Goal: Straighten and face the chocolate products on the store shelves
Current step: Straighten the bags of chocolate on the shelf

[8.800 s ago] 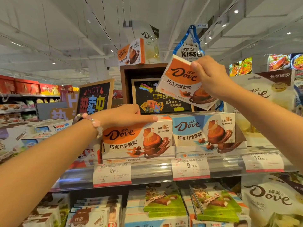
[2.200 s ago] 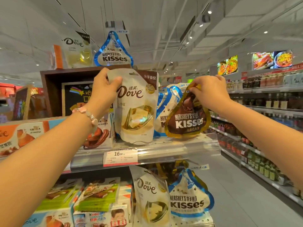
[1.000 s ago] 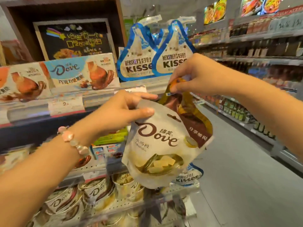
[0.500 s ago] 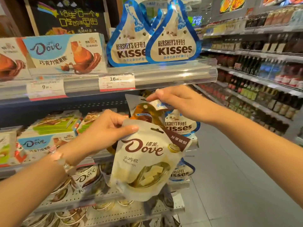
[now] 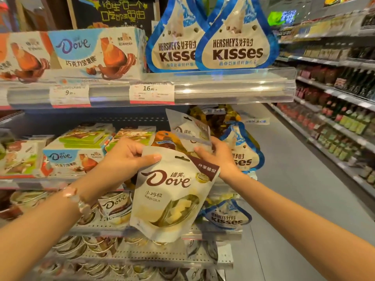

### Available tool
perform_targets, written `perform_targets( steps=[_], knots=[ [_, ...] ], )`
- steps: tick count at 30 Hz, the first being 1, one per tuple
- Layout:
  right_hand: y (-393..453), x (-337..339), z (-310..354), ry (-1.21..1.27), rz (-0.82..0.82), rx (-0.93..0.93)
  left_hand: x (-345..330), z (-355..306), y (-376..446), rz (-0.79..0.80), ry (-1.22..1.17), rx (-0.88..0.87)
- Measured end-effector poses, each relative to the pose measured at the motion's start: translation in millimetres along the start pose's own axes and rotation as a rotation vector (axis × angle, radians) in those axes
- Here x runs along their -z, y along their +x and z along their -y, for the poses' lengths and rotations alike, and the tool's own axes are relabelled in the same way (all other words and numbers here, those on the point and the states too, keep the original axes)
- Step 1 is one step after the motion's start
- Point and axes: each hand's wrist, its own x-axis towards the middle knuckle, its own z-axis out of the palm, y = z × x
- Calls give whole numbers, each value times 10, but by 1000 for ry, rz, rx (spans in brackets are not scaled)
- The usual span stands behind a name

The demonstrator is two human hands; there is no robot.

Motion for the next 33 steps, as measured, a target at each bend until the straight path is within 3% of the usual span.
perform_targets(
  steps=[8, 12, 16, 19, 21, 24, 27, 33],
  knots=[
    [27, -55, 67, 87, -185, 20, 90, 19, 25, 1, -8, 76],
    [-25, 125, 51, 129, -300, 174, 133, 60, 61, 15, -35, 90],
    [-76, 343, 45, 152, -328, 193, 136, 79, 91, 48, -51, 96],
    [-108, 473, 60, 348, -209, 103, 97, 69, 123, 66, -32, 95],
    [-144, 533, 52, 464, -22, 63, 65, 64, 138, 67, -17, 74],
    [-180, 567, 62, 369, 190, 44, -9, 12, 131, 73, -32, 40],
    [-236, 565, 187, 194, 381, 223, -101, -42, 155, 44, 4, -5],
    [-319, 485, 409, 75, 447, 368, -253, -69, 219, 44, 192, -121]
  ],
)
